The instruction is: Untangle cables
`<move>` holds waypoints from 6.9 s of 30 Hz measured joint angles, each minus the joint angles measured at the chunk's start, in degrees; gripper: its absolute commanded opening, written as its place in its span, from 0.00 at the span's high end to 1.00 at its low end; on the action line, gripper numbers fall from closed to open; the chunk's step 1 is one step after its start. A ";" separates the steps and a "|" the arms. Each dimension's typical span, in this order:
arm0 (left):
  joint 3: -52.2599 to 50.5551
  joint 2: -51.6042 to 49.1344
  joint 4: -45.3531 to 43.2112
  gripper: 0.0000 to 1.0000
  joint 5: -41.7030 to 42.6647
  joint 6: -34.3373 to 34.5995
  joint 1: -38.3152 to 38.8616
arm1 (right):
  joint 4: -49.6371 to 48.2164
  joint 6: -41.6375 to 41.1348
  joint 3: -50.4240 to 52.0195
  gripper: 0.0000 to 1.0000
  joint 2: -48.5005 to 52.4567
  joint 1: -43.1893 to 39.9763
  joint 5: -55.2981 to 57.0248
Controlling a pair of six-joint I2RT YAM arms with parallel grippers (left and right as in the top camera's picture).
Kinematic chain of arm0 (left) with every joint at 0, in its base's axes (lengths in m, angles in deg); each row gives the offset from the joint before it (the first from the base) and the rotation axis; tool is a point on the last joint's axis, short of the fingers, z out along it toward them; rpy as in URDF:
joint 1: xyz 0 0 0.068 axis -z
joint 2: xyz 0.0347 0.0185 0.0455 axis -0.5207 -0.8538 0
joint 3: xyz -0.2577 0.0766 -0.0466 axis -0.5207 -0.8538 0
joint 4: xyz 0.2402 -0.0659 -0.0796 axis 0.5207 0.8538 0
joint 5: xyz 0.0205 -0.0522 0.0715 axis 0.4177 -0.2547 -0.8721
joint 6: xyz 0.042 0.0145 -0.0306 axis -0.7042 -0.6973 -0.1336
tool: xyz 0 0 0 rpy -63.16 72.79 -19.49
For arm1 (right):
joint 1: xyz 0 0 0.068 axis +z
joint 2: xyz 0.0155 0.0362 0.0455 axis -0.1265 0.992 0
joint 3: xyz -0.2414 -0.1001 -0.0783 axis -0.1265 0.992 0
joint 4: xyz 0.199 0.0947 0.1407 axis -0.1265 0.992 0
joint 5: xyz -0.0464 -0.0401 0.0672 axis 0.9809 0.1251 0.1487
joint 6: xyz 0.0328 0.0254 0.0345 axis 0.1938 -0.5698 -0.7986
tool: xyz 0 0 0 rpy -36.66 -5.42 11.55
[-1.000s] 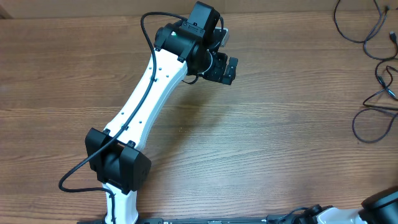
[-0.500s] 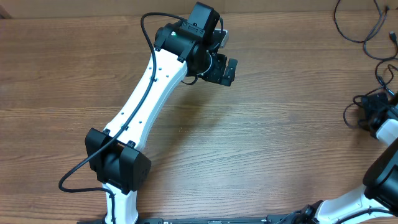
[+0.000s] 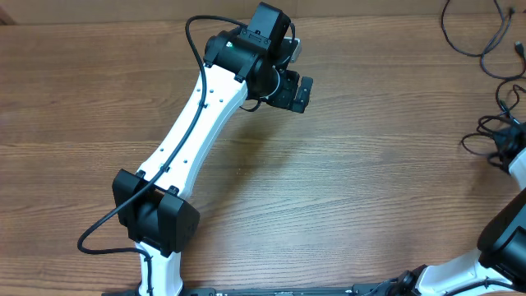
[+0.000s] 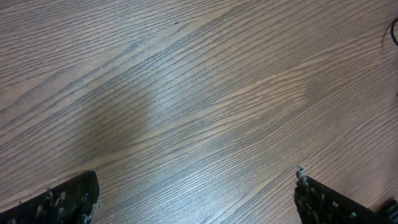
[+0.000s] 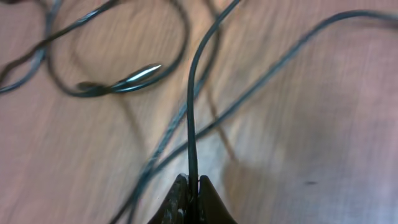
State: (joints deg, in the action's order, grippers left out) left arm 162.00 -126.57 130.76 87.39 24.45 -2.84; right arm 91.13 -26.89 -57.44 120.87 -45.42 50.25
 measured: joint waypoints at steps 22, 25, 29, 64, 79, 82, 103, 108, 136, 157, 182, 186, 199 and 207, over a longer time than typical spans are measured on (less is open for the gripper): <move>0.00 0.00 -0.39 0.00 -0.02 0.00 0.00 | -0.74 1.88 0.24 0.52 0.92 -27.06 0.02; 0.00 0.00 -0.37 0.00 -0.02 0.00 0.00 | -1.11 2.23 0.37 0.00 0.92 -27.21 -2.19; 0.00 0.00 -0.39 0.00 -0.02 0.00 0.00 | -2.40 2.43 0.44 0.00 0.92 -27.21 -4.79; 0.00 0.00 -1.53 0.00 -1.88 -1.44 0.00 | -27.93 7.80 -16.55 0.00 -47.10 9.33 -62.51; 0.00 0.00 3.96 0.00 -5.18 -4.31 0.00 | 22.47 55.74 -13.07 0.00 -77.48 43.08 -35.91; 0.00 0.00 4.07 0.00 -5.18 -4.31 0.00 | 22.32 58.01 -7.37 0.00 -76.74 43.17 -34.53; 0.00 0.00 7.39 0.00 -5.38 -4.31 0.00 | -21.00 47.58 41.92 0.00 -74.58 43.17 -34.60; 0.00 0.00 7.39 0.01 -5.38 -4.31 0.00 | -20.37 45.20 47.47 0.00 -74.58 43.17 -33.11; 0.00 0.00 7.34 0.00 -5.38 -4.31 0.00 | 2.93 27.39 51.60 0.00 -74.62 43.17 -10.64; 0.00 0.00 7.34 0.00 -5.38 -4.28 0.00 | 15.21 26.86 51.76 0.00 -74.62 43.17 -10.16; -0.33 0.07 -3.26 0.00 -10.67 -6.88 0.33 | 15.19 26.82 51.76 0.00 -74.62 43.17 -10.08; -6.40 3.34 -16.02 0.00 -12.00 -9.79 1.20 | 15.19 26.82 51.76 0.00 -74.62 43.17 -10.03; -54.21 43.12 -49.00 0.01 -14.03 -11.80 2.51 | 15.19 26.82 51.76 0.00 -74.62 43.17 -10.03; -84.78 68.87 -73.83 0.00 -15.87 -16.52 1.29 | 15.21 26.82 51.76 0.00 -74.62 43.17 -10.03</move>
State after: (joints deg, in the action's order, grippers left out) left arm 77.22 -57.70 56.93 71.52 7.93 -1.55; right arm 106.34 -0.07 -5.68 46.25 -2.25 40.21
